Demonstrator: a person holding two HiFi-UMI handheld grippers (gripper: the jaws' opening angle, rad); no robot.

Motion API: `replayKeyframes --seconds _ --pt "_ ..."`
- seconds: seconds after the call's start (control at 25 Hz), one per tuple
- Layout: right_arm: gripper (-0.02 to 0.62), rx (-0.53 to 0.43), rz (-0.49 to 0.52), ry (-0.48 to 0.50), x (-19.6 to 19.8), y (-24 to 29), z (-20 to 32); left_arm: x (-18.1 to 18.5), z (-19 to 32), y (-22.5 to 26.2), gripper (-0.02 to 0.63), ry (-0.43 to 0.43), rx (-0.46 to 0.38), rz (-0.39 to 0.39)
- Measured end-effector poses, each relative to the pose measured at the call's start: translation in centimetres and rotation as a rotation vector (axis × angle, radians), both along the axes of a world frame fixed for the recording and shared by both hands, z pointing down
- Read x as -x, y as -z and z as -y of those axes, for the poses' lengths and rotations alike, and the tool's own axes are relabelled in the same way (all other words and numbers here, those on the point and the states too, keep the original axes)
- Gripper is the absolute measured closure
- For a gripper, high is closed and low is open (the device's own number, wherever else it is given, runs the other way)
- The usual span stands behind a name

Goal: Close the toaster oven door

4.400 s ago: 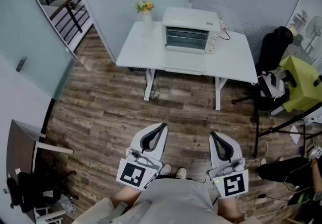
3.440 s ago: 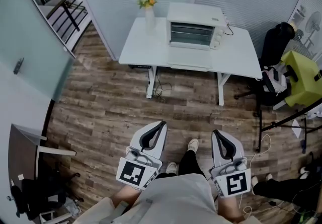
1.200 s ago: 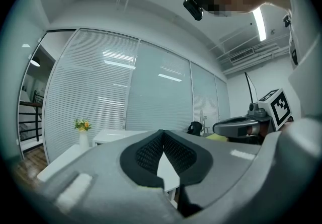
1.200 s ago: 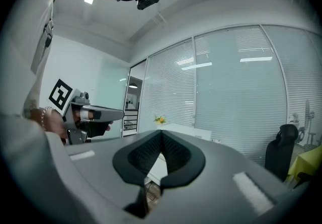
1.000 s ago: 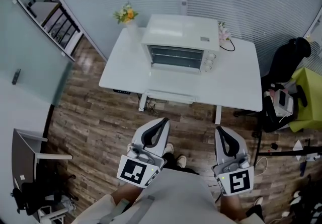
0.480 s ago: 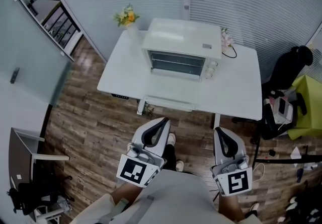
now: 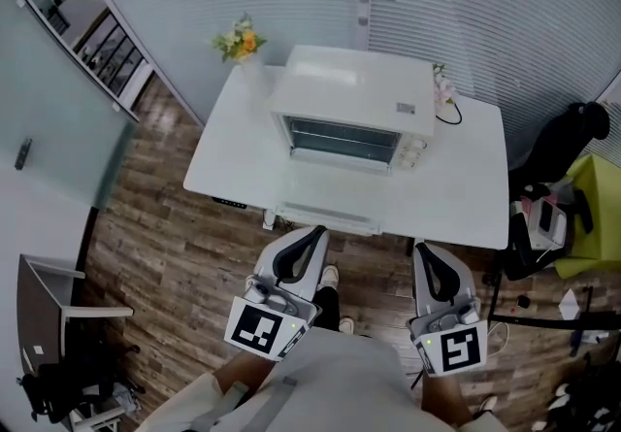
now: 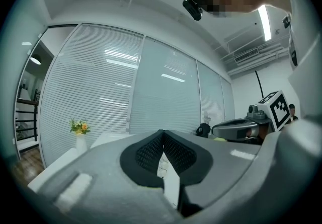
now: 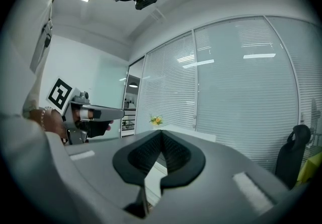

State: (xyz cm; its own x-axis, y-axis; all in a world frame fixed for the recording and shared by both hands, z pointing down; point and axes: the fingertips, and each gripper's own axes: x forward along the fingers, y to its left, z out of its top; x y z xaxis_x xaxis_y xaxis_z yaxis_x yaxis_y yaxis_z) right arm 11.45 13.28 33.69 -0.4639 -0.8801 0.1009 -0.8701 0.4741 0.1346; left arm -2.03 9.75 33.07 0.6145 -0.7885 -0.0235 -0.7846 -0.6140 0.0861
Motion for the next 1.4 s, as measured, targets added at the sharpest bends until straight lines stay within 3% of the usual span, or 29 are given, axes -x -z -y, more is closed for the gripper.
replayKeyframes --seconds 0.84,1.04,1.4 --pt "0.591 0.011 0.026 -0.052 4.9 1.0 15.7 3.8 15.7 -0.2 0.606 -0.061 0.011 -0.011" --pt "0.591 0.006 -0.019 -0.034 5.5 0.3 17.8 4.1 18.2 -0.7 0.606 -0.072 0.015 -0.012" --pt "0.592 0.000 -0.004 -0.042 4.5 0.6 19.1 2.8 19.5 -0.8 0.606 -0.082 0.014 -0.014"
